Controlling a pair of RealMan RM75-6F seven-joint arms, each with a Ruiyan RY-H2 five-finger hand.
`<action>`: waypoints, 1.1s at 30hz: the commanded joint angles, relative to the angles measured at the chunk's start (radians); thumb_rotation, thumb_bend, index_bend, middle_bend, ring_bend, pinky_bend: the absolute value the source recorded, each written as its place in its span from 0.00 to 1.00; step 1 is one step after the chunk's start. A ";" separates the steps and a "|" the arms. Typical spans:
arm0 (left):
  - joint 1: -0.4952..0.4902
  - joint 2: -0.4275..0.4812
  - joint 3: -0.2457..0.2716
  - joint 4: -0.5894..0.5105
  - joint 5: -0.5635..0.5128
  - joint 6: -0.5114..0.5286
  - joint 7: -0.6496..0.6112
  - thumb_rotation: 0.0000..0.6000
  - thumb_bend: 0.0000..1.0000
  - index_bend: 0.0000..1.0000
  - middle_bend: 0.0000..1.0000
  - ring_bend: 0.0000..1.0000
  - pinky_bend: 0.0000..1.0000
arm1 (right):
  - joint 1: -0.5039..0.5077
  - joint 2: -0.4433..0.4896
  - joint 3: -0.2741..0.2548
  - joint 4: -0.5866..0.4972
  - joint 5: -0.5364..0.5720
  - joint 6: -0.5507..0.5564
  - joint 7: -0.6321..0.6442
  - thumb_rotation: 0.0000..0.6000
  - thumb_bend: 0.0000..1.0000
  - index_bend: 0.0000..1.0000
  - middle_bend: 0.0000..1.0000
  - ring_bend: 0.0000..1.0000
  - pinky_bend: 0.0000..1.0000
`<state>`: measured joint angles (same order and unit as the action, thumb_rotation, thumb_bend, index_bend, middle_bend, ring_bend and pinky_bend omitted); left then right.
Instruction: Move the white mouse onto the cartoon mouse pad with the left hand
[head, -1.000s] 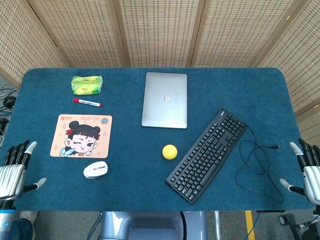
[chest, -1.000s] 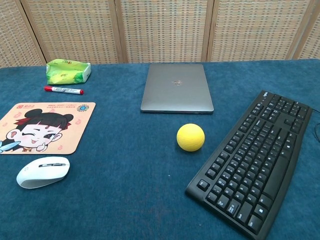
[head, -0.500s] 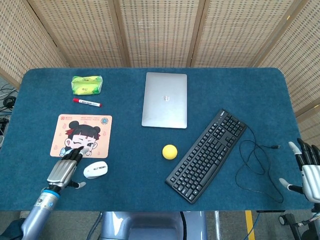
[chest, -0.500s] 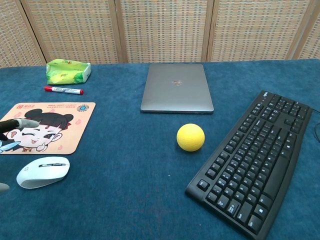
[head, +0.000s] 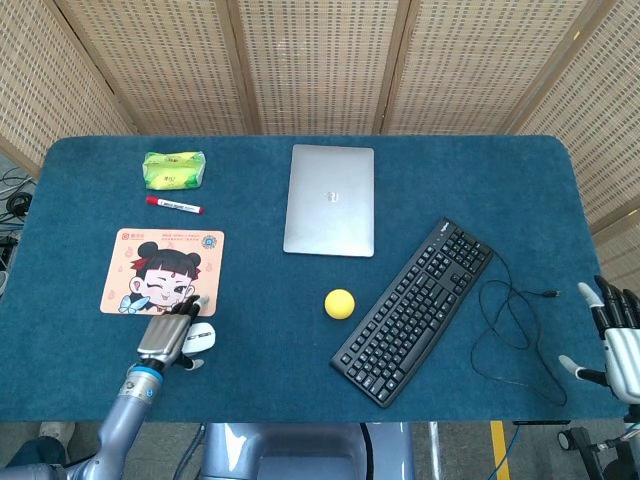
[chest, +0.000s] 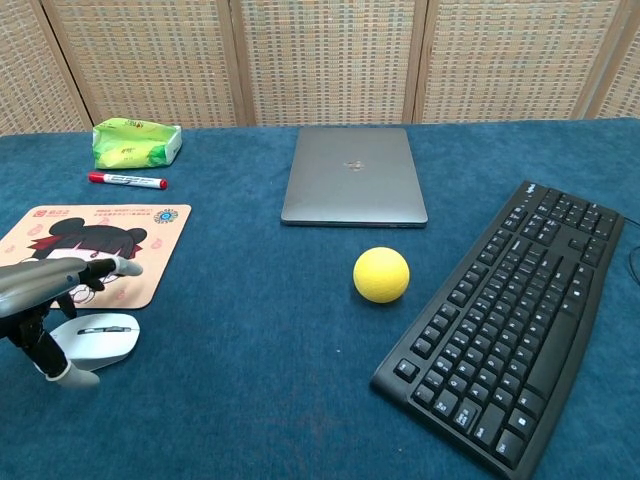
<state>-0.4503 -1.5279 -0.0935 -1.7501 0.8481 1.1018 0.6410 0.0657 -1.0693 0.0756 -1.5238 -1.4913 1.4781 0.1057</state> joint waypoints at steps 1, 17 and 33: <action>-0.006 -0.024 0.006 0.018 -0.013 0.035 0.023 1.00 0.15 0.20 0.19 0.23 0.34 | 0.001 -0.001 0.000 0.000 0.002 -0.001 -0.002 1.00 0.00 0.01 0.00 0.00 0.00; 0.003 -0.048 0.020 0.034 0.028 0.121 0.004 1.00 0.17 0.49 0.47 0.46 0.53 | 0.004 -0.001 0.000 0.002 0.010 -0.013 0.013 1.00 0.00 0.01 0.00 0.00 0.00; -0.064 0.083 -0.238 0.024 -0.248 0.068 -0.126 1.00 0.21 0.50 0.47 0.46 0.53 | 0.006 -0.002 -0.003 -0.001 0.006 -0.017 0.013 1.00 0.00 0.01 0.00 0.00 0.00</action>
<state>-0.4836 -1.4726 -0.2428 -1.7517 0.7221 1.1956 0.5511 0.0715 -1.0712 0.0723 -1.5252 -1.4852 1.4607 0.1191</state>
